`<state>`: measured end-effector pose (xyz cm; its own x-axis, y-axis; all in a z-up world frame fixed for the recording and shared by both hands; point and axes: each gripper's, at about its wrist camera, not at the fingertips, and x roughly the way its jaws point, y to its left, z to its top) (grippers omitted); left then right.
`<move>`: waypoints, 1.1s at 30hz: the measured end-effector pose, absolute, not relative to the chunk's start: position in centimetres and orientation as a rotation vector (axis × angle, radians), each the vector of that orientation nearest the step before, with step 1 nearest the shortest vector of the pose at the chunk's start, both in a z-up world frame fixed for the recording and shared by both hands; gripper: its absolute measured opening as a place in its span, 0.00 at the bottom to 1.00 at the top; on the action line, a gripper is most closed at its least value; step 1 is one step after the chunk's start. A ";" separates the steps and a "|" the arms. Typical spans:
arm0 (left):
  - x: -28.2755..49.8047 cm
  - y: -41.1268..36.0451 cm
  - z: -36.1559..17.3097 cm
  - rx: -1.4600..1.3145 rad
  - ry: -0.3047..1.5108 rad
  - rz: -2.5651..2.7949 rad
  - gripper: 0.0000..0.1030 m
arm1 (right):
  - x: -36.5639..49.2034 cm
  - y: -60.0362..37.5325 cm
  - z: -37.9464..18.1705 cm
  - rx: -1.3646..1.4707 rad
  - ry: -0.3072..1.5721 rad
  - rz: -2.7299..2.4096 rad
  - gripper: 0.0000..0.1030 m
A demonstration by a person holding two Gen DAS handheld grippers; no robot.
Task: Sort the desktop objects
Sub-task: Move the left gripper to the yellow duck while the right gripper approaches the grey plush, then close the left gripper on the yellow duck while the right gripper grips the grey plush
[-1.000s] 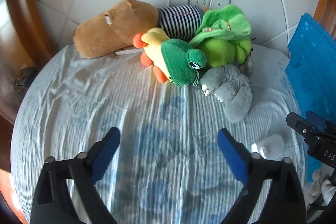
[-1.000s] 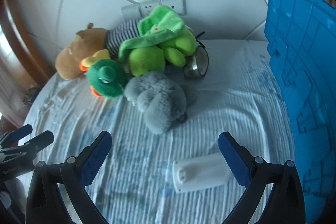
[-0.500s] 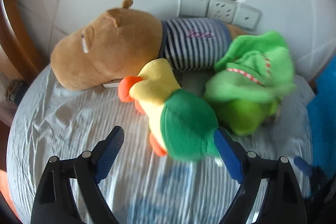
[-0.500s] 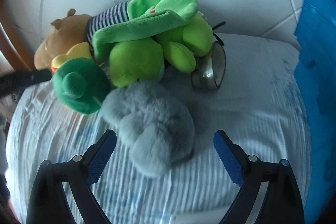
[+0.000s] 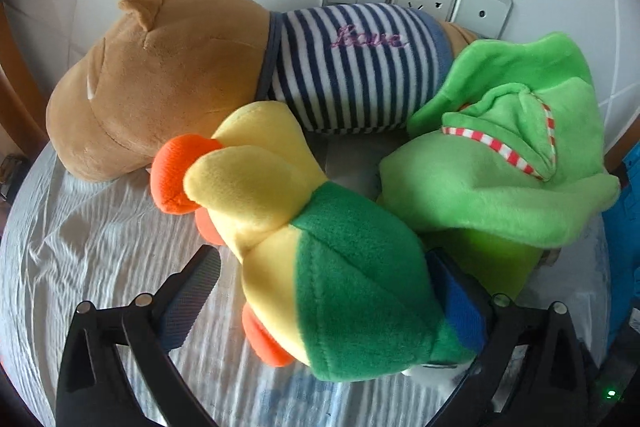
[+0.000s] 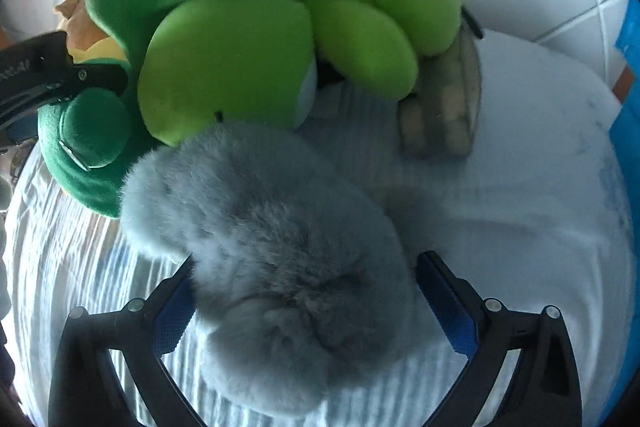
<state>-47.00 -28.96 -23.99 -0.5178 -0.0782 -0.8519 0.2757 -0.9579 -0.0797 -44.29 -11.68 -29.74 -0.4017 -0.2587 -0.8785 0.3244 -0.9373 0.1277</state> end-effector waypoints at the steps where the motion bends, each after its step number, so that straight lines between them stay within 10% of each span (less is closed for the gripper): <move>1: -47.1 -28.9 -24.4 1.439 0.323 -2.566 0.94 | -44.3 -11.9 -30.0 1.473 0.099 -2.365 0.99; 7: -45.5 -29.2 -24.0 1.426 0.362 -2.608 0.78 | -43.8 -12.3 -29.7 1.459 0.123 -2.371 0.61; 22: -28.4 -32.6 -22.3 1.462 0.288 -2.511 0.75 | -33.5 -13.3 -24.5 1.433 0.044 -2.191 0.39; 33: -24.5 -33.7 -24.1 1.466 0.351 -2.473 0.75 | -33.2 -15.3 -25.3 1.426 0.164 -2.257 0.60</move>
